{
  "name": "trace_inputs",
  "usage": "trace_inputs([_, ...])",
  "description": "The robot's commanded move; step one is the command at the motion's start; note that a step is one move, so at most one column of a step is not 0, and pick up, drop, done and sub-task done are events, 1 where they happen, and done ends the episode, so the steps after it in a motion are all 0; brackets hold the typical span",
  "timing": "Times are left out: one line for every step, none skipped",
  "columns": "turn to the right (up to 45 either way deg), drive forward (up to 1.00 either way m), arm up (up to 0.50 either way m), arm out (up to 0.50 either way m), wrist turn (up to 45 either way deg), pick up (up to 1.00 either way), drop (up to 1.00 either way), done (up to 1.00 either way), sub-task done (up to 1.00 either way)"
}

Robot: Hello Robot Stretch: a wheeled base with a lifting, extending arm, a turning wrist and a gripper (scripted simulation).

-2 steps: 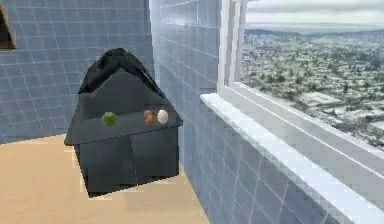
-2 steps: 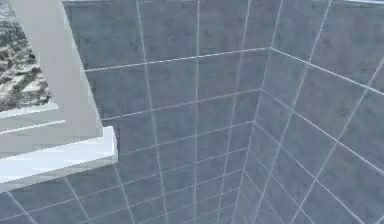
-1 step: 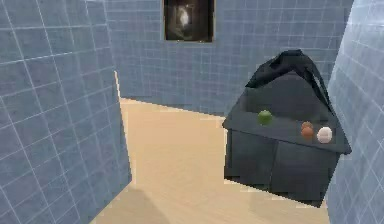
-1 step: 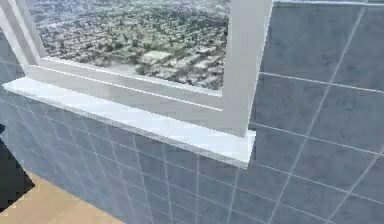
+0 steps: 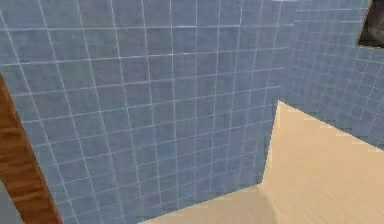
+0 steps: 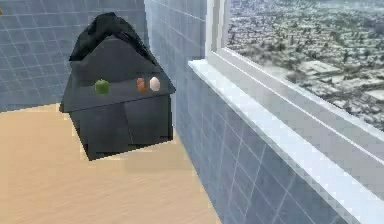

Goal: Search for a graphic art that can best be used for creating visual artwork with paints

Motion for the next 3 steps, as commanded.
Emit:
trace_inputs([-36.0, 0.0, 0.0, 0.0, 0.0, 0.0, 0.0, 0.0, 0.0])
trace_inputs([0.0, 0.3, 0.0, 0.0, 0.0, 0.0, 0.0, 0.0, 0.0])
trace_inputs([-18.0, 0.0, 0.0, 0.0, 0.0, 0.0, 0.0, 0.0, 0.0])
